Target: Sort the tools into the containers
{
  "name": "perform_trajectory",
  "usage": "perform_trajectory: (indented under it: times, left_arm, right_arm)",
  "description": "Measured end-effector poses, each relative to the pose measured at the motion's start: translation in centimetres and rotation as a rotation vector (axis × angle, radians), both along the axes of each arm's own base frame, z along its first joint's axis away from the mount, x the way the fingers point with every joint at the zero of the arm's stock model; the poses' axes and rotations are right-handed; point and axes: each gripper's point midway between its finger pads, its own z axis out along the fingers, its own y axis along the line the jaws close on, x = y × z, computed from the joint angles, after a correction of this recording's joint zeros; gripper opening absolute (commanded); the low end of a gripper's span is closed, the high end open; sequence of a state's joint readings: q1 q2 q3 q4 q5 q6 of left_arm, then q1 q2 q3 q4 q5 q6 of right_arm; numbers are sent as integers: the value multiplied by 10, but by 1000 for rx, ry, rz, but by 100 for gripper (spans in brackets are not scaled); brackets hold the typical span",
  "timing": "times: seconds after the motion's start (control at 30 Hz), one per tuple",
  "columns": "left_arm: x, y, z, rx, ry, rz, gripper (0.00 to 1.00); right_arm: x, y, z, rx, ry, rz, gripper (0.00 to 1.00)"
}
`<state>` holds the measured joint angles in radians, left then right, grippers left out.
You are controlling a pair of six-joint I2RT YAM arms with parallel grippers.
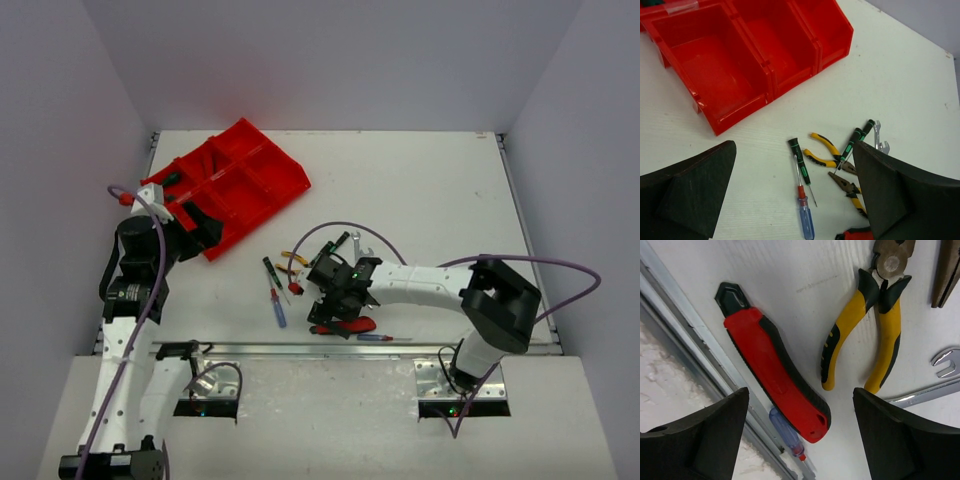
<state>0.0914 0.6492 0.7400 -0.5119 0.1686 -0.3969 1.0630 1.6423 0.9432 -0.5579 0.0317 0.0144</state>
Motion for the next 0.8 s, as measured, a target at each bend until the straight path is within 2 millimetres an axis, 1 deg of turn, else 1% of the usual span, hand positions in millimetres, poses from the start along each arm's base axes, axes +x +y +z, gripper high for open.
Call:
perform_trajectory:
  times: [0.1,0.33,0.5,0.53,0.8]
  left_arm:
    - [1,-4,7,2,-30,-14,100]
    - [0,-18,10,-1,-44,-74,100]
    - [-2,-24,10,1,-47,-94,100]
    - [-2,-26,11,1,-49,-101,100]
    - [-5,-31,14,1,-63,-120,100]
  right_arm:
    - [-4,-1,-7,-35,-8,33,80]
    - [-18,22,-5,0,-55,154,67]
    - [-15,31,-11,-13,-57,186,63]
    - [-15,31,-13,-18,-56,190,60]
    - [-13,32,-23,-38,-59,225,54]
